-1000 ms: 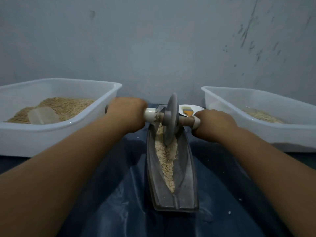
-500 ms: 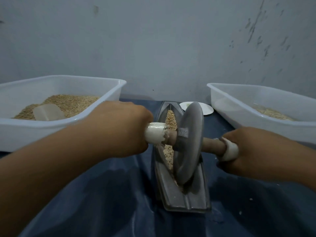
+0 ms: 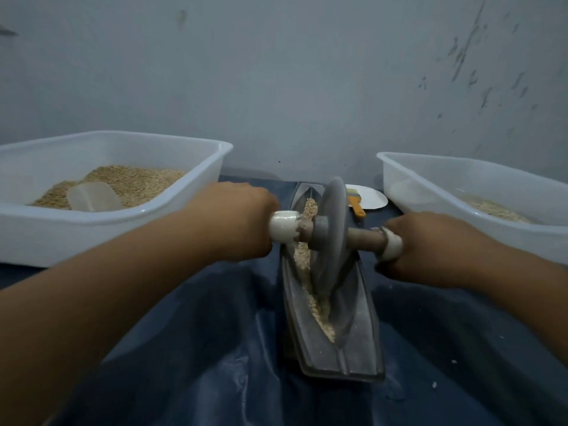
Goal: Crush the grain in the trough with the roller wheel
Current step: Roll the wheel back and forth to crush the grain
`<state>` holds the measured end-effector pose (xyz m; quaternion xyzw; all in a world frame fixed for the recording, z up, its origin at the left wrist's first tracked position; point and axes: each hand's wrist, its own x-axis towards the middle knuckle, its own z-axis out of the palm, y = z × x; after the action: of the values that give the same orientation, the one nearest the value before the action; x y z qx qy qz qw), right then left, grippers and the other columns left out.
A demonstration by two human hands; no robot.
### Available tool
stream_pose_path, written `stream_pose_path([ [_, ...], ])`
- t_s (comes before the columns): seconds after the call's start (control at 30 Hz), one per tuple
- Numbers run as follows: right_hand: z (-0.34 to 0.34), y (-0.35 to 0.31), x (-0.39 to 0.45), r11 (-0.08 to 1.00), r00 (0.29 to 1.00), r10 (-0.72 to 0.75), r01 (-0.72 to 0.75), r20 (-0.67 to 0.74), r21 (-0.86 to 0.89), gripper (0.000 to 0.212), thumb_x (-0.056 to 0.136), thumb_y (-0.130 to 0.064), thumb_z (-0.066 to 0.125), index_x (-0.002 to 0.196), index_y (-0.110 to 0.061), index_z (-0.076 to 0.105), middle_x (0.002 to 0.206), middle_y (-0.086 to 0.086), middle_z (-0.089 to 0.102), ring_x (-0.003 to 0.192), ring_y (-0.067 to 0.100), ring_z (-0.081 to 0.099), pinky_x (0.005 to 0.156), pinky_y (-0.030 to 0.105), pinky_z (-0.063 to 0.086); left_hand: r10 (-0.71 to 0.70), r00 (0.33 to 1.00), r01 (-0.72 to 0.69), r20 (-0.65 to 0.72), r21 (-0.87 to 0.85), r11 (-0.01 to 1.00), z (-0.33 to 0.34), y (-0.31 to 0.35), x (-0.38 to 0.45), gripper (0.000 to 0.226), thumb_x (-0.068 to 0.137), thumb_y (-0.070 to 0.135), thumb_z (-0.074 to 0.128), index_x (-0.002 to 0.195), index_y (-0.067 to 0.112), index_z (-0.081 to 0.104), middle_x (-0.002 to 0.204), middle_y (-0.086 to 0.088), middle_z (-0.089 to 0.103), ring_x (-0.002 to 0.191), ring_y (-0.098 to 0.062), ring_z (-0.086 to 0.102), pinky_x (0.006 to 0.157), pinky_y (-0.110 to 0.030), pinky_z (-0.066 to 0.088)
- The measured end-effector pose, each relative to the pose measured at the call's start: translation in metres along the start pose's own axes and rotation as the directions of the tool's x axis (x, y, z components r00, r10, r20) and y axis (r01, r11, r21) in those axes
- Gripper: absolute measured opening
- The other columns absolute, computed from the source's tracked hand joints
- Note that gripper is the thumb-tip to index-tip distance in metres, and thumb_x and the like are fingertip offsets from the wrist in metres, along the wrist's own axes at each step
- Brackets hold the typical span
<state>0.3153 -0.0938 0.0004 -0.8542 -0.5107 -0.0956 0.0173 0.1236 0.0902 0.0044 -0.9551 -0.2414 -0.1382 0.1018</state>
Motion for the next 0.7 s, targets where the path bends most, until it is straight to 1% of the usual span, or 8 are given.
stream_pose_path([
  [0.07, -0.012, -0.002, -0.025, 0.999, 0.999, -0.037, 0.037, 0.023, 0.032, 0.023, 0.064, -0.056, 0.064, 0.071, -0.038, 0.054, 0.065, -0.015, 0.060, 0.060, 0.002, 0.055, 0.055, 0.027, 0.045, 0.030, 0.997, -0.028, -0.067, 0.031, 0.999, -0.006, 0.002, -0.025, 0.016, 0.070, 0.037, 0.064, 0.070, 0.033, 0.048, 0.066, 0.010, 0.054, 0.062, -0.009, 0.054, 0.057, -0.025, 0.041],
  [0.13, -0.015, -0.005, -0.038, 0.998, 0.999, -0.053, 0.053, 0.011, 0.016, 0.021, 0.061, -0.061, 0.059, 0.079, -0.056, 0.049, 0.069, -0.028, 0.059, 0.055, 0.001, 0.053, 0.049, 0.025, 0.040, 0.038, 0.991, -0.029, -0.131, 0.065, 0.997, -0.007, 0.002, -0.035, 0.014, 0.070, 0.040, 0.062, 0.074, 0.032, 0.051, 0.063, 0.010, 0.052, 0.062, -0.011, 0.054, 0.056, -0.025, 0.041],
  [0.17, -0.014, -0.005, -0.038, 0.999, 0.999, -0.037, 0.037, -0.002, 0.004, 0.019, 0.063, -0.059, 0.060, 0.079, -0.055, 0.049, 0.065, -0.022, 0.059, 0.055, 0.001, 0.053, 0.048, 0.025, 0.038, 0.026, 0.989, -0.016, -0.143, 0.072, 0.997, -0.007, 0.002, -0.035, 0.014, 0.070, 0.040, 0.061, 0.075, 0.031, 0.052, 0.063, 0.009, 0.052, 0.062, -0.012, 0.055, 0.055, -0.025, 0.040],
  [0.27, -0.003, -0.006, -0.013, 0.998, 0.998, 0.053, -0.053, -0.023, -0.017, 0.018, 0.073, -0.044, 0.065, 0.069, -0.032, 0.052, 0.066, -0.013, 0.057, 0.062, 0.005, 0.053, 0.050, 0.027, 0.035, -0.040, 0.997, 0.041, -0.070, 0.021, 0.999, 0.000, 0.003, -0.015, 0.013, 0.070, 0.037, 0.063, 0.075, 0.030, 0.053, 0.068, 0.008, 0.056, 0.066, -0.015, 0.056, 0.057, -0.025, 0.040],
  [0.37, 0.009, -0.004, 0.022, 0.991, 0.991, 0.134, -0.134, 0.008, -0.003, 0.016, 0.076, -0.036, 0.062, 0.070, -0.029, 0.050, 0.076, -0.009, 0.058, 0.069, 0.016, 0.056, 0.055, 0.028, 0.036, -0.073, 0.997, 0.075, 0.036, -0.035, 0.997, 0.002, 0.002, 0.019, 0.019, 0.072, 0.034, 0.068, 0.089, 0.030, 0.060, 0.081, 0.006, 0.063, 0.078, -0.021, 0.062, 0.073, -0.033, 0.052],
  [0.47, 0.012, -0.001, 0.034, 0.992, 0.992, 0.120, -0.122, 0.044, 0.038, 0.017, 0.075, -0.035, 0.067, 0.071, -0.029, 0.051, 0.080, -0.007, 0.061, 0.073, 0.017, 0.058, 0.060, 0.029, 0.042, -0.027, 0.997, 0.030, 0.078, -0.040, 0.999, 0.000, 0.001, 0.033, 0.029, 0.071, 0.037, 0.073, 0.096, 0.029, 0.062, 0.084, 0.004, 0.063, 0.078, -0.019, 0.060, 0.072, -0.032, 0.050],
  [0.57, 0.008, 0.001, 0.012, 0.995, 0.996, 0.082, -0.084, 0.038, 0.053, 0.018, 0.072, -0.038, 0.069, 0.070, -0.030, 0.053, 0.072, -0.011, 0.060, 0.066, 0.009, 0.056, 0.056, 0.028, 0.042, 0.060, 0.997, -0.058, 0.054, -0.034, 0.998, -0.005, -0.001, 0.012, 0.036, 0.064, 0.049, 0.075, 0.089, 0.033, 0.056, 0.077, 0.009, 0.059, 0.070, -0.014, 0.056, 0.062, -0.027, 0.041],
  [0.7, 0.003, 0.000, -0.023, 0.999, 0.999, 0.045, -0.045, -0.027, 0.014, 0.017, 0.068, -0.049, 0.070, 0.070, -0.045, 0.053, 0.059, -0.014, 0.057, 0.055, 0.000, 0.052, 0.047, 0.024, 0.034, 0.164, 0.982, -0.158, -0.097, 0.066, 0.985, -0.006, -0.006, -0.019, 0.043, 0.057, 0.064, 0.072, 0.074, 0.038, 0.043, 0.064, 0.014, 0.049, 0.061, -0.010, 0.050, 0.053, -0.024, 0.032],
])
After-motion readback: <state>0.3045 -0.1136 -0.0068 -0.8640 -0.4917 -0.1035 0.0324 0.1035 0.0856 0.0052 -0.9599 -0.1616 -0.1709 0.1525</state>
